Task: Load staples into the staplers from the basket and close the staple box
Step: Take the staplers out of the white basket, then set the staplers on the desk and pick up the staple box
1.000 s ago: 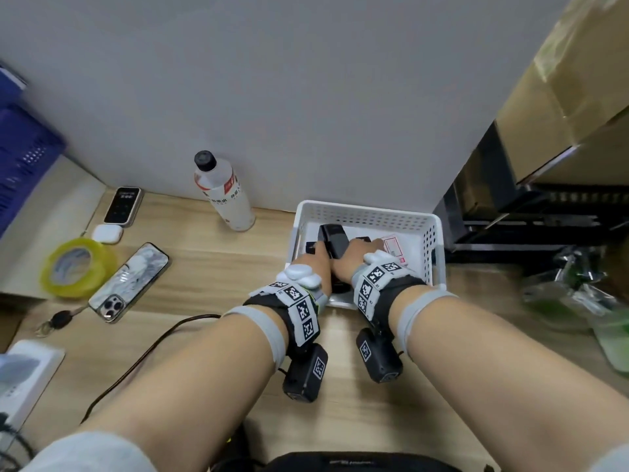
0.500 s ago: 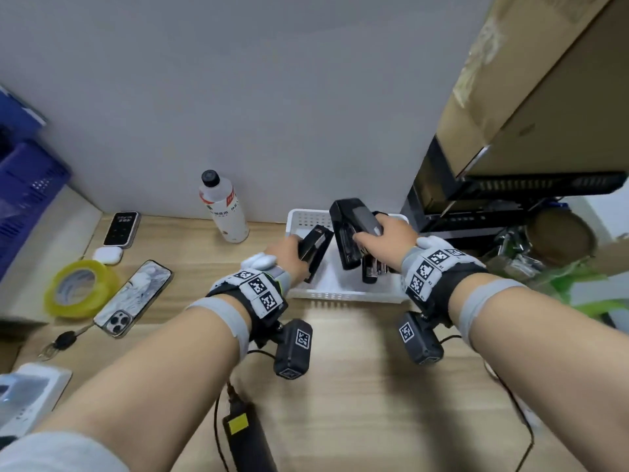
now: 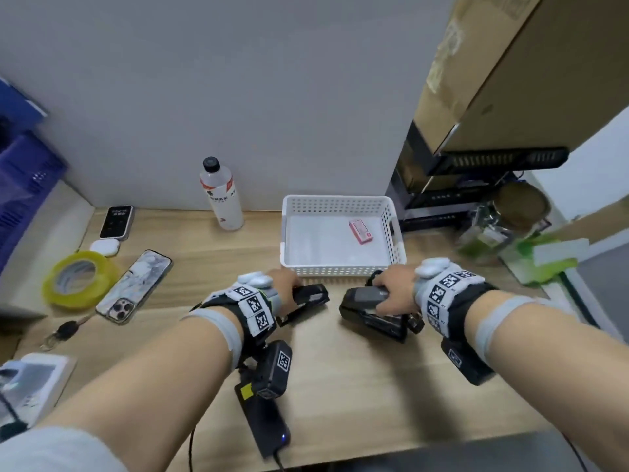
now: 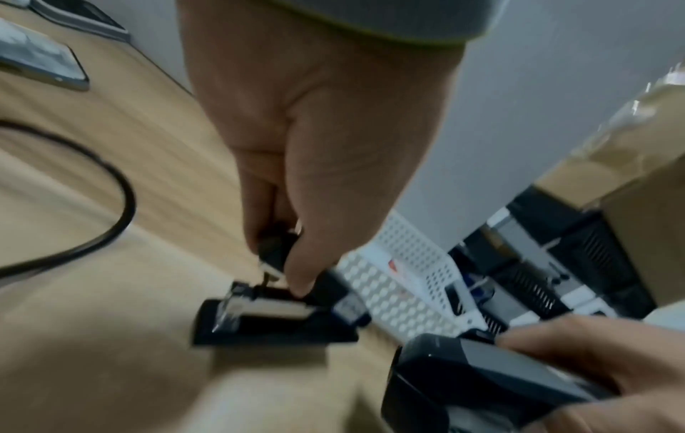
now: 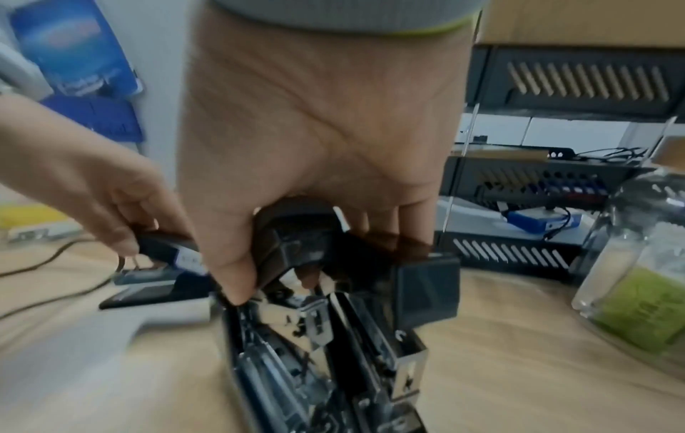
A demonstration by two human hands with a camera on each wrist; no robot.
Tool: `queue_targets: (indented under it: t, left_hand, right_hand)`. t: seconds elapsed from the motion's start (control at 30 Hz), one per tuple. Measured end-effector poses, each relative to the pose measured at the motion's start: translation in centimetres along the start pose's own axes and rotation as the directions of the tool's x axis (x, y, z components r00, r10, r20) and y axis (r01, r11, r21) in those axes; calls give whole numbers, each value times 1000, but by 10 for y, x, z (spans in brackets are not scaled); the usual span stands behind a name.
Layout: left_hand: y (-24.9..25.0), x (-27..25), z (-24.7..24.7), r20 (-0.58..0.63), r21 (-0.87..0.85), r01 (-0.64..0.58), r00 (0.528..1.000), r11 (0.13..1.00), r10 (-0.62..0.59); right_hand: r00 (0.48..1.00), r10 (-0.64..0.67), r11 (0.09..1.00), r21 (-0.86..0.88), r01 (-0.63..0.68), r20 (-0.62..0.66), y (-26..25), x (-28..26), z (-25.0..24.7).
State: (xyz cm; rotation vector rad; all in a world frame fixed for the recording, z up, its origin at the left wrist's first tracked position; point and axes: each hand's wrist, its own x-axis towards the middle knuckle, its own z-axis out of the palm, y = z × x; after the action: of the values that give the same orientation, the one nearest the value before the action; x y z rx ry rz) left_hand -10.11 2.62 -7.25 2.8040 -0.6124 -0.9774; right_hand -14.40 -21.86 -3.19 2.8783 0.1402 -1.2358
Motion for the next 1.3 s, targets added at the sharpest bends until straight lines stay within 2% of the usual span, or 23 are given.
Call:
queue_targets:
  t: [0.1, 0.3, 0.4, 0.5, 0.57, 0.63, 0.7, 0.77, 0.83, 0.93, 1.0, 1.03, 1.1, 1.17, 1.23, 1.3]
  left_hand:
    - [2, 8, 19, -68, -18, 18, 998, 1000, -19]
    - [10, 28, 40, -119, -18, 39, 992, 999, -41]
    - [15, 34, 45, -85, 12, 39, 996, 999, -37]
    - [19, 36, 43, -77, -5, 60, 995, 998, -60]
    - [18, 36, 42, -76, -60, 92, 992, 994, -96]
    - [13, 35, 45, -119, -204, 141, 979, 969, -168]
    - [6, 35, 49, -136, -382, 208, 951, 900, -277]
    - [0, 37, 50, -102, -582, 286, 903, 762, -417]
    - [-6, 37, 50, -62, -735, 299, 864, 609, -500]
    - [-16, 47, 58, -23, -912, 237, 787, 336, -616]
    - [-18, 52, 63, 9, -974, 163, 716, 155, -698]
    - [-16, 55, 65, 16, -989, 120, 685, 91, -729]
    - [-11, 61, 71, -12, -999, 21, 645, 34, -764]
    - [-1, 63, 73, -60, -997, -82, 636, 10, -770]
    - [0, 69, 85, -80, -989, -148, 617, -16, -783]
    - [-2, 73, 92, -79, -985, -172, 597, -31, -798]
  right_hand:
    - [997, 69, 993, -93, -71, -29, 4, 17, 21]
    - [998, 60, 987, -147, -65, -35, 23, 43, 43]
    - [996, 39, 990, -133, -49, -78, 28, 48, 55]
    - [998, -11, 994, -111, 3, -66, 34, 50, 60]
    - [996, -56, 995, -88, 50, -66, 37, 48, 51]
    - [988, -98, 995, -48, 93, -121, 39, 48, 33]
    - [977, -96, 995, -4, 97, -193, 40, 51, 12]
    - [958, -72, 994, 59, 92, -279, 44, 64, -4]
    - [940, -16, 981, 176, 81, -342, 46, 78, -13]
    - [938, 21, 936, 335, 103, -345, 47, 115, -28]
    - [961, 51, 951, 307, 36, -270, 46, 141, -32]
    - [969, 62, 968, 251, 0, -238, 43, 153, -33]
    - [980, 48, 991, 134, -22, -193, 36, 173, -33]
    - [981, 42, 999, -1, -43, -188, 32, 178, -38]
    - [967, 65, 993, -83, -87, -247, 30, 185, -34]
    - [950, 83, 992, -71, -109, -302, 31, 186, -28]
